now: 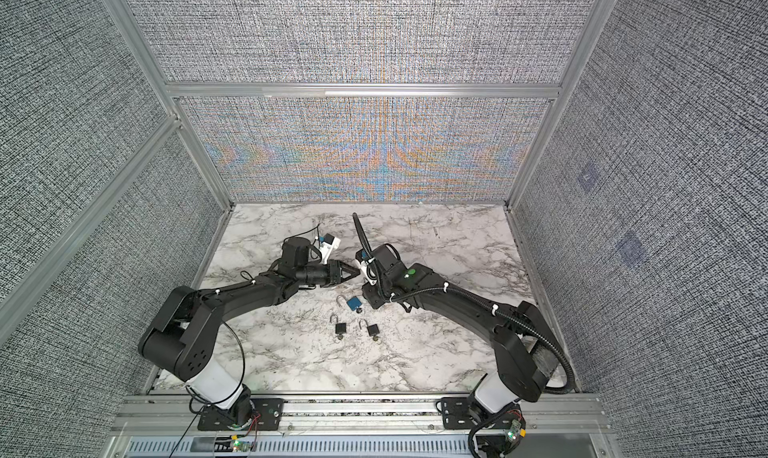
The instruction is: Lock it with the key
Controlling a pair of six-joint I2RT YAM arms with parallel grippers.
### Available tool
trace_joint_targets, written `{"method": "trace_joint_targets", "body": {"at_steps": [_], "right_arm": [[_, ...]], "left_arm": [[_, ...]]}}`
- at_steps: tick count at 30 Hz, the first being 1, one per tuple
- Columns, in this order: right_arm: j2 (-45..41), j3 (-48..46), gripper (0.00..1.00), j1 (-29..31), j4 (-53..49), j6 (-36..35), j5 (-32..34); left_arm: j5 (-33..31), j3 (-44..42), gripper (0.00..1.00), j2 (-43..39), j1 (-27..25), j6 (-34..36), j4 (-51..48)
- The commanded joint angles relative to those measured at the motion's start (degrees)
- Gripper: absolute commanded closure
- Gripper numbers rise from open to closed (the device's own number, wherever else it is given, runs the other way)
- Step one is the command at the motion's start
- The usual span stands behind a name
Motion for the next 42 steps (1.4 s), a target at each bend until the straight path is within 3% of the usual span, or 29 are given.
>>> {"method": "trace_joint_targets", "body": {"at_steps": [1,15,27,42], "right_arm": [[-0.1,0.3,0.74,0.3,0.2,0.3,1.5],[1.0,0.9,0.75,1.3,0.7,-0.3,3.0],[1.7,1.9,0.75,2.5,0.4,-0.8,4.3],[2.1,2.2,0.76,3.5,0.6,-1.0,4.5]], "left_arm": [[3.2,0.8,0.64,1.4,-0.5,-2.2,2.8],[4.1,1.0,0.59,1.9,-0.8,-1.9,-4.2],[5.3,2.5,0.59,4.5,-1.3,-3.5,-2.4],[6.7,4.2,0.66,7.1,-2.0,-5.6,0.6]]}}
